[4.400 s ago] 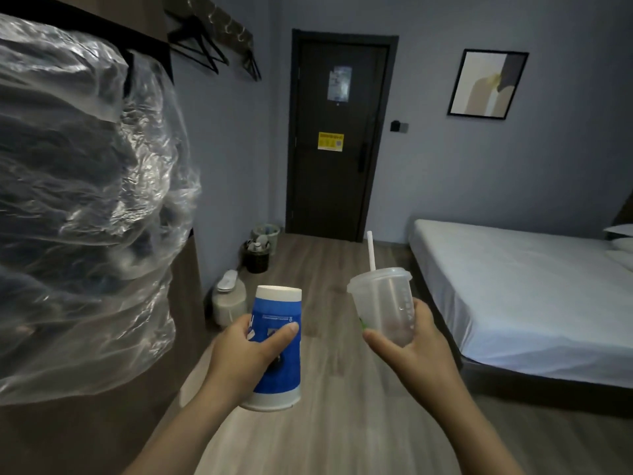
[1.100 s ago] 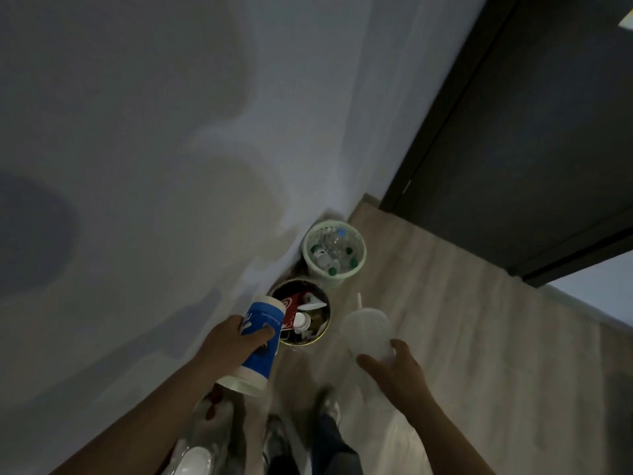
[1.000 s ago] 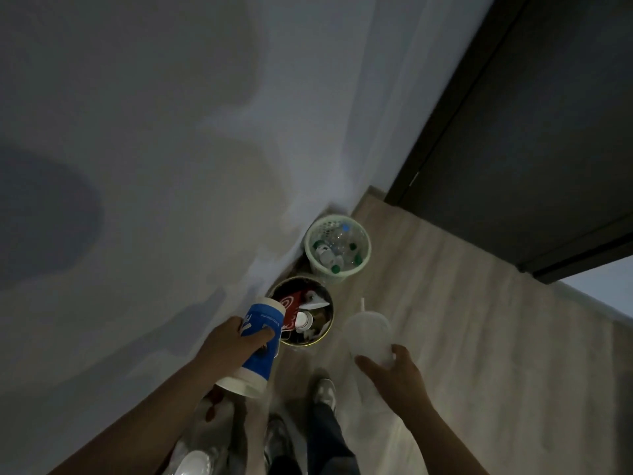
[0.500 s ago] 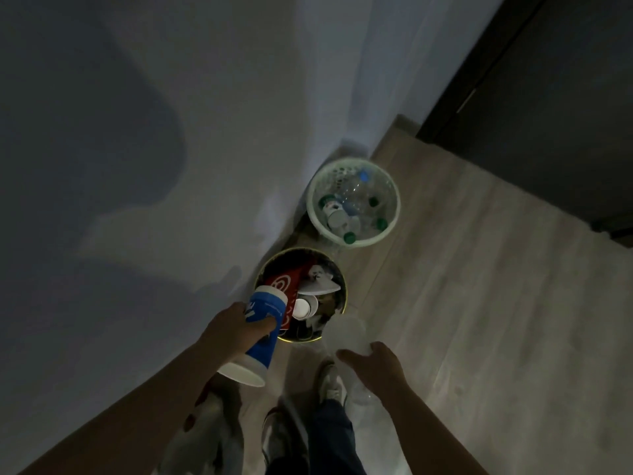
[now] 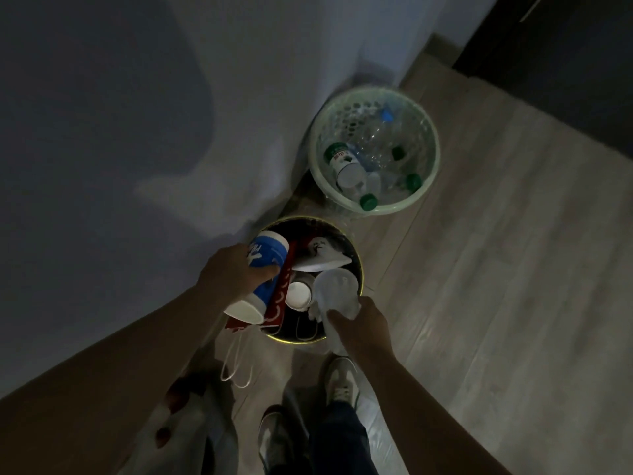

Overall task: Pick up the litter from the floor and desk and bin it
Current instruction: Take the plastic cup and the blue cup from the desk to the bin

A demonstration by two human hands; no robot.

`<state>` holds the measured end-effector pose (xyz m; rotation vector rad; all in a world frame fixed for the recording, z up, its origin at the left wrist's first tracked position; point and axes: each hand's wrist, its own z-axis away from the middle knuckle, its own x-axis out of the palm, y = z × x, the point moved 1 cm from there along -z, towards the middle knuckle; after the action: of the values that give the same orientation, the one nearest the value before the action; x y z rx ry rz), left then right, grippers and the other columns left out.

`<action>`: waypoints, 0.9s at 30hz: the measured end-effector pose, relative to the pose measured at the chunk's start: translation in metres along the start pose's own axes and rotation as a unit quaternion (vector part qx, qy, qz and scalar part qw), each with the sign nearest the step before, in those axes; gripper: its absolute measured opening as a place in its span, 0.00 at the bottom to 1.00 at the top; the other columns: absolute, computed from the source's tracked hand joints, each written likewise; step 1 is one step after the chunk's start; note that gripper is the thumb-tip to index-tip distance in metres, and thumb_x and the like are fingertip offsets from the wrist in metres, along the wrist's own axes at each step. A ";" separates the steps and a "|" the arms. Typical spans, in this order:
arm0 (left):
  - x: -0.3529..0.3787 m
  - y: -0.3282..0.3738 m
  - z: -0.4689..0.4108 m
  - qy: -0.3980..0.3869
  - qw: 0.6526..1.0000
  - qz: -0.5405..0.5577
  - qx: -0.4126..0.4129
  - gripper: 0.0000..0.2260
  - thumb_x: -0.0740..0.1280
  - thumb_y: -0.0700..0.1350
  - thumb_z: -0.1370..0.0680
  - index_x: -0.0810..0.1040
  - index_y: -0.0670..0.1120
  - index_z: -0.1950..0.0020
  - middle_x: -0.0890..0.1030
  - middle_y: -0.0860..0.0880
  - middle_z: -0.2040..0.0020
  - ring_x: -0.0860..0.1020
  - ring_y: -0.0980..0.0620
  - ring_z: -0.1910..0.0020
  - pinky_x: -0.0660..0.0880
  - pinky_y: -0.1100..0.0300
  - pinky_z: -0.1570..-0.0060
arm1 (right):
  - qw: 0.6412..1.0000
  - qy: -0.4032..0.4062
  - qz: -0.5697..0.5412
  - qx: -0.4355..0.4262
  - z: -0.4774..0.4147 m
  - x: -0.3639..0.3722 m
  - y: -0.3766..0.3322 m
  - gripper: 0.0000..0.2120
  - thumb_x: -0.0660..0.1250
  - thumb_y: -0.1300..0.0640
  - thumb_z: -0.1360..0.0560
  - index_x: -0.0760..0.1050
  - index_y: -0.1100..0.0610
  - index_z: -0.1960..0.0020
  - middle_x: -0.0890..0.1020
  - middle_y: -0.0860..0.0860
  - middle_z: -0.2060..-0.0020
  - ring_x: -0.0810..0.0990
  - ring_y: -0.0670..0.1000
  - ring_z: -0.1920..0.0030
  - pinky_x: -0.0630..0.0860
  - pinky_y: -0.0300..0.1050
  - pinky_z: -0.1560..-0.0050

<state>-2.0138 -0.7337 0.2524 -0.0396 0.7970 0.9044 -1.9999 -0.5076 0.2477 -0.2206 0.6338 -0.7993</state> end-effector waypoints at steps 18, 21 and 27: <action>0.047 0.024 -0.065 0.068 0.971 -0.226 0.021 0.34 0.66 0.64 0.27 0.66 0.42 0.31 0.72 0.43 0.35 0.71 0.40 0.38 0.71 0.49 0.43 | 0.999 -0.012 0.049 0.015 -0.039 0.027 0.012 0.29 0.69 0.47 0.28 0.65 0.57 0.33 0.70 0.53 0.47 0.75 0.54 0.47 0.78 0.51 0.47; 0.037 0.031 -0.058 0.071 0.975 -0.208 0.023 0.36 0.65 0.65 0.28 0.67 0.41 0.31 0.72 0.41 0.36 0.72 0.40 0.39 0.71 0.49 0.41 | 0.999 -0.016 0.034 0.015 -0.028 0.019 0.014 0.30 0.69 0.47 0.28 0.64 0.57 0.31 0.68 0.52 0.48 0.74 0.53 0.47 0.77 0.50 0.46; 0.004 0.055 -0.010 0.069 0.954 -0.261 0.133 0.24 0.64 0.58 0.24 0.71 0.44 0.36 0.75 0.43 0.40 0.73 0.43 0.41 0.71 0.53 0.46 | 0.996 -0.003 0.086 -0.015 0.007 -0.008 0.001 0.28 0.69 0.48 0.26 0.65 0.56 0.30 0.71 0.53 0.44 0.72 0.50 0.49 0.71 0.42 0.52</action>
<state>-2.0580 -0.6992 0.2589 -0.0737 0.9726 0.2909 -1.9990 -0.5017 0.2563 -0.1936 0.6508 -0.6240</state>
